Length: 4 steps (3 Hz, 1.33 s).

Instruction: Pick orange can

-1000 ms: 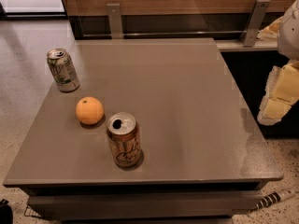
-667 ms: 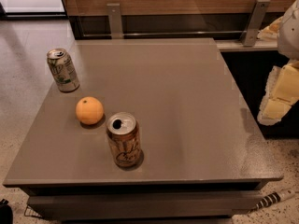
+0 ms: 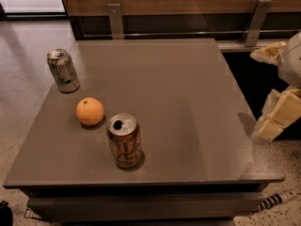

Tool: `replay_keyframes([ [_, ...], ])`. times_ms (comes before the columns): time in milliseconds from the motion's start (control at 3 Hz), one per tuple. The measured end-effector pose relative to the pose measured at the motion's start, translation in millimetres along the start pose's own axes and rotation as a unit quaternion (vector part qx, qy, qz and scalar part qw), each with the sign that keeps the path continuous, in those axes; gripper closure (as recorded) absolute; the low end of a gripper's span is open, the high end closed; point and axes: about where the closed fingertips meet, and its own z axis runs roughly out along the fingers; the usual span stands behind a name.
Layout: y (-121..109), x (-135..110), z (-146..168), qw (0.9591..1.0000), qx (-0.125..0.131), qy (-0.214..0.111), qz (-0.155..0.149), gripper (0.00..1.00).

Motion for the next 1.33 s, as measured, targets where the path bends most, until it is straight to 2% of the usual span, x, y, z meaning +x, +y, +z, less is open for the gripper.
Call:
replay_keyframes([
  [333, 16, -7, 21, 0.9957, -0.015, -0.091, -0.008, 0.0],
  [667, 35, -27, 55, 0.9781, -0.037, -0.203, -0.031, 0.0],
  [1000, 55, -65, 66, 0.9438, -0.064, -0.321, -0.048, 0.0],
  [1333, 66, -104, 56, 0.8992, -0.086, -0.427, -0.041, 0.0],
])
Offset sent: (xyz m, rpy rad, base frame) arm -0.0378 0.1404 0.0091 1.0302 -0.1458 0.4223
